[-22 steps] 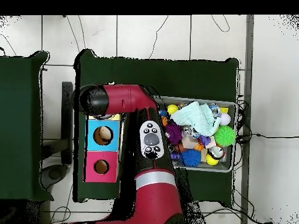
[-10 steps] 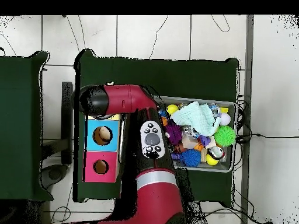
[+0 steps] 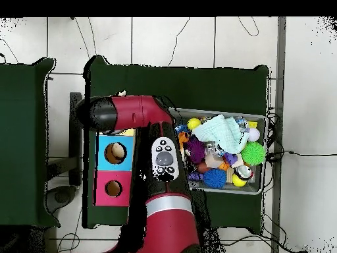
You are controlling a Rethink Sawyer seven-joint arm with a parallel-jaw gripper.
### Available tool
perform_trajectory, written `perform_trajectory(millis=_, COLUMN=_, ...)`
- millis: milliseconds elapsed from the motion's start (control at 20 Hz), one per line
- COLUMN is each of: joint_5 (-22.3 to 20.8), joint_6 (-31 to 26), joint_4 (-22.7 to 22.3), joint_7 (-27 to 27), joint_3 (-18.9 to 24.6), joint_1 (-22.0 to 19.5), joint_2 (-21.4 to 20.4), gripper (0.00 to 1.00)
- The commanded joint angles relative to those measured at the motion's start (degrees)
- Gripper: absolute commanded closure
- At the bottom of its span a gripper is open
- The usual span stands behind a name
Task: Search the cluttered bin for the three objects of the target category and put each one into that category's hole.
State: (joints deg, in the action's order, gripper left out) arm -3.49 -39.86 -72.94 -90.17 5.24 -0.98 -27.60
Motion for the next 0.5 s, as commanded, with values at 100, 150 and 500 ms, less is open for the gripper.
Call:
perform_trajectory(millis=100, joint_5=-3.43, joint_6=4.97, joint_4=4.88, joint_7=-8.44, joint_3=-3.99, joint_1=-0.6, joint_2=-3.36, gripper=1.0)
perform_trajectory(millis=150, joint_5=-3.85, joint_6=4.63, joint_4=5.35, joint_7=-8.7, joint_3=-4.81, joint_1=-0.1, joint_2=-3.42, gripper=1.0)
perform_trajectory(millis=500, joint_5=-4.98, joint_6=5.21, joint_4=5.34, joint_7=-7.75, joint_3=-5.77, joint_1=0.08, joint_2=-3.2, gripper=1.0)
